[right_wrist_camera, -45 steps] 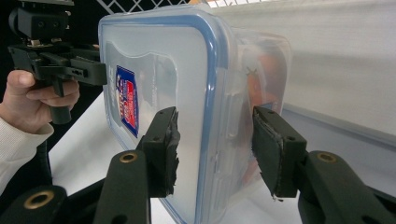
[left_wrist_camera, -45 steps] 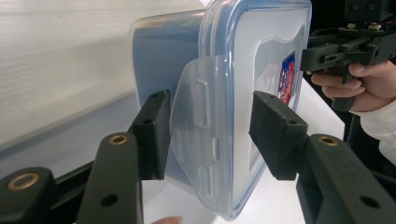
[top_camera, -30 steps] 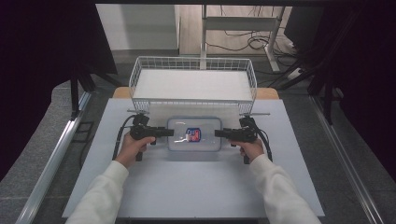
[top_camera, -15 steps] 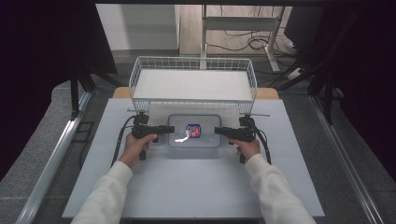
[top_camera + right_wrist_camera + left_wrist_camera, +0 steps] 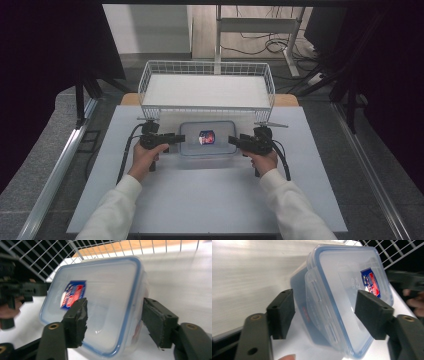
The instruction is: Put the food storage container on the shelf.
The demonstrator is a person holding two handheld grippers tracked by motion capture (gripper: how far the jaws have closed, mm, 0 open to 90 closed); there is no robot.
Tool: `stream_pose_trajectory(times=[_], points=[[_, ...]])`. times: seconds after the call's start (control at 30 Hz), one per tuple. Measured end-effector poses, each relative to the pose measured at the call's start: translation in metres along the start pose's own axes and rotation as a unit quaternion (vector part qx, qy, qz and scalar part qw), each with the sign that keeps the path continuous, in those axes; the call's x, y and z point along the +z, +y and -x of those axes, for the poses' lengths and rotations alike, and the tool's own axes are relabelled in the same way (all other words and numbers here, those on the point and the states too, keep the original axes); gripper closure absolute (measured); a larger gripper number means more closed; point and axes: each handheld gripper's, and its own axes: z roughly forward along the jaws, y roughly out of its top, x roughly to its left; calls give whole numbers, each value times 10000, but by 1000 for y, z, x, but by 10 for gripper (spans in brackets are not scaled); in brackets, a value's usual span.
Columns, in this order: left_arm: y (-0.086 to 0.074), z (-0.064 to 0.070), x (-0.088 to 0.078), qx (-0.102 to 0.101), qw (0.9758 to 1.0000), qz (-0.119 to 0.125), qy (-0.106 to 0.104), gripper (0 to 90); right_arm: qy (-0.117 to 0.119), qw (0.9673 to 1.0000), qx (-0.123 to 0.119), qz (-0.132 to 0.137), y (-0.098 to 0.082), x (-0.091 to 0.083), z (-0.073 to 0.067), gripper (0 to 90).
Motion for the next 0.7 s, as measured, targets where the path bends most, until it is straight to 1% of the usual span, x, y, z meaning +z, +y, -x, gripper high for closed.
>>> stream_pose_trajectory(times=[0.03, 0.07, 0.1, 0.13, 0.17, 0.23, 0.3, 0.33, 0.37, 0.4, 0.43, 0.47, 0.5, 0.53, 0.6, 0.63, 0.67, 0.7], points=[[-1, 4, -5, 132, 9999, 37, 44, 297, -21, 9999, -142, 17, 0, -3, -3, 369], [-2, 8, -10, 150, 9998, 82, 32, 292, -51, 9995, -326, 25, -1, -8, -8, 369], [-4, 12, -15, 227, 9997, 90, 23, 291, -72, 9988, -483, 39, -2, -12, -12, 373], [-6, 17, -20, 264, 9996, 114, 13, 290, -81, 9980, -622, 63, -4, -16, -16, 390], [-9, 21, -25, 395, 9992, 90, 44, 289, -86, 9971, -755, 45, -6, -19, -19, 396], [-16, 30, -35, 708, 9974, 31, 117, 284, -113, 9950, -993, -36, -12, -24, -25, 405], [-27, 38, -43, 916, 9956, -8, 175, 281, -172, 9906, -1347, -160, -20, -28, -32, 446], [-32, 42, -46, 965, 9952, -38, 169, 279, -183, 9867, -1603, -216, -26, -30, -37, 468], [-38, 44, -49, 1011, 9948, -55, 135, 278, -170, 9840, -1752, -272, -30, -30, -40, 481], [-43, 47, -52, 1054, 9943, -84, 128, 279, -151, 9820, -1852, -344, -35, -31, -43, 515], [-48, 49, -54, 1109, 9936, -116, 147, 279, -123, 9803, -1931, -405, -39, -31, -45, 545], [-53, 52, -57, 1157, 9930, -175, 150, 280, -106, 9786, -1993, -501, -42, -31, -47, 594], [-59, 55, -60, 1198, 9924, -239, 173, 279, -117, 9773, -2025, -609, -45, -30, -49, 664], [-62, 57, -62, 1227, 9919, -242, 203, 278, -113, 9760, -2050, -726, -48, -29, -52, 719], [-72, 62, -67, 1329, 9903, -318, 266, 277, -8, 9741, -2090, -865, -52, -26, -56, 798], [-79, 65, -69, 1414, 9887, -362, 335, 277, 51, 9718, -2157, -946, -54, -24, -58, 821], [-86, 67, -72, 1470, 9875, -431, 379, 277, 82, 9685, -2257, -1048, -57, -20, -61, 847], [-89, 68, -73, 1472, 9873, -466, 382, 276, 83, 9644, -2388, -1132, -60, -14, -64, 862]])
